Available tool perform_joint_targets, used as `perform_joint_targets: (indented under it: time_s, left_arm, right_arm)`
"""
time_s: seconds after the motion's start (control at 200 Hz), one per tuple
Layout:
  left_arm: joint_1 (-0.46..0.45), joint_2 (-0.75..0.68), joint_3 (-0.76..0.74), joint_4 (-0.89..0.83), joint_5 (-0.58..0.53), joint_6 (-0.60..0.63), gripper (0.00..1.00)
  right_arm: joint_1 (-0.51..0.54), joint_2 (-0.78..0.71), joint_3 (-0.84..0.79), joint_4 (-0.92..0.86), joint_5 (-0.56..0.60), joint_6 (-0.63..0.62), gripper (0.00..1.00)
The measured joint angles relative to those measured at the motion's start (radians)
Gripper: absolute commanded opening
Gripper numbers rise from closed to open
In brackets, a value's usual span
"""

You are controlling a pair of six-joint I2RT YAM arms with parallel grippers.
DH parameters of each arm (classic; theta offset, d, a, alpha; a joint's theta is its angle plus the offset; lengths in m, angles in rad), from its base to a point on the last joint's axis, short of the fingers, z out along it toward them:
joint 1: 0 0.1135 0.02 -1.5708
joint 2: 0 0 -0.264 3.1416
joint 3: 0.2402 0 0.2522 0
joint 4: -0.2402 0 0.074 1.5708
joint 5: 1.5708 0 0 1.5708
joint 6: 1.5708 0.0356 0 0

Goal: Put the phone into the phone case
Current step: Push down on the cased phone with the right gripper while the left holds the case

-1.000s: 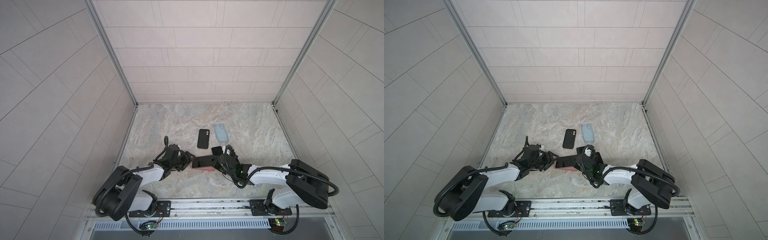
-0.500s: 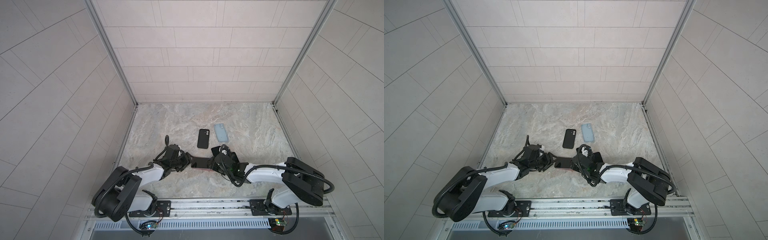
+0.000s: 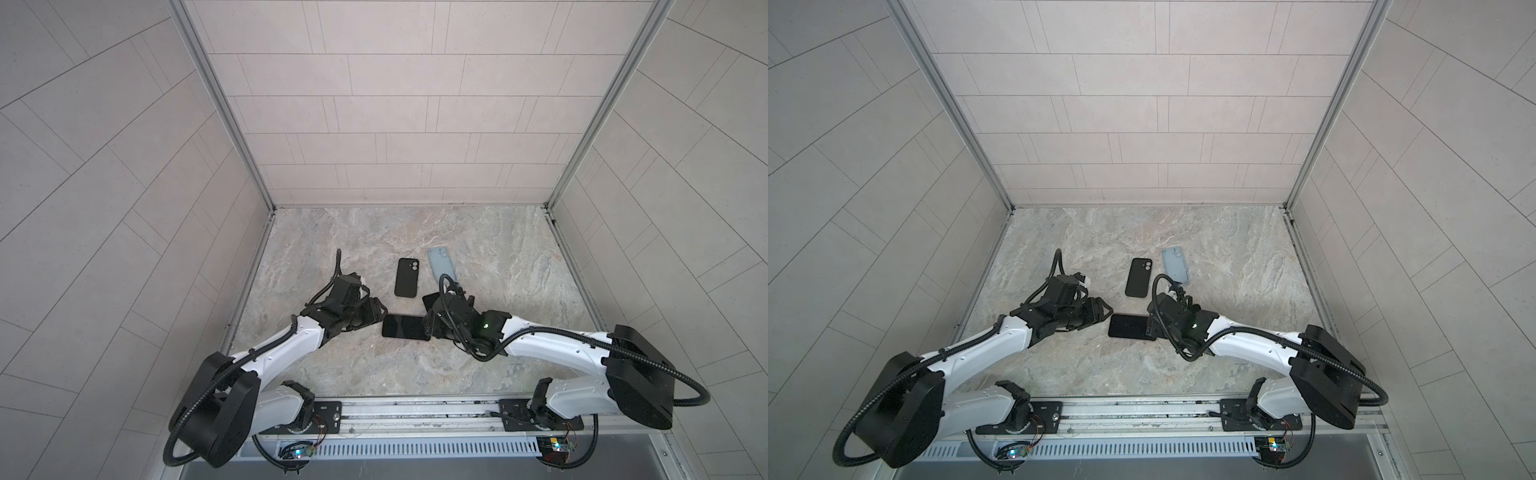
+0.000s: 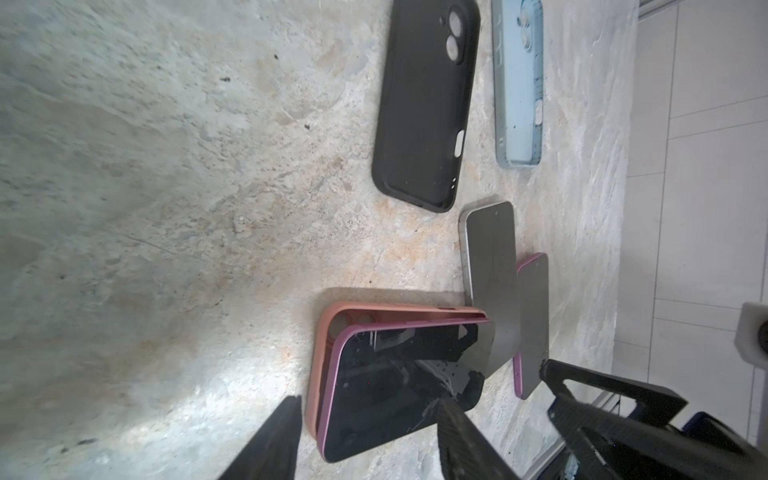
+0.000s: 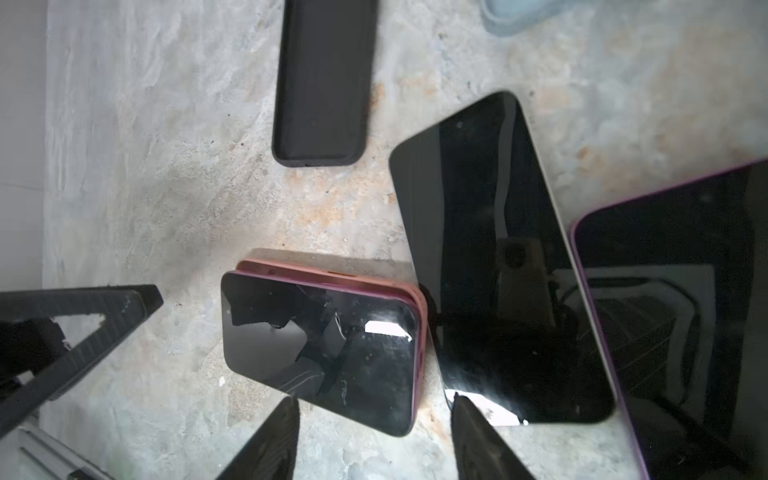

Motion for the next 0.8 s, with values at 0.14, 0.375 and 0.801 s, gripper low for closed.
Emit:
perform_joint_targets:
  time_s: [0.14, 0.375, 0.801]
  left_arm:
    - [0.000, 0.005, 0.000, -0.012, 0.011, 0.024, 0.61]
    - [0.000, 0.060, -0.003, 0.015, 0.042, 0.030, 0.38]
    - [0.000, 0.222, -0.018, 0.087, 0.087, 0.035, 0.24]
  right_arm:
    - [-0.025, 0.012, -0.006, 0.001, -0.078, -0.028, 0.41]
    - [-0.037, 0.114, 0.032, 0.008, -0.178, -0.065, 0.40]
    - [-0.072, 0.156, 0.070, -0.015, -0.203, -0.088, 0.41]
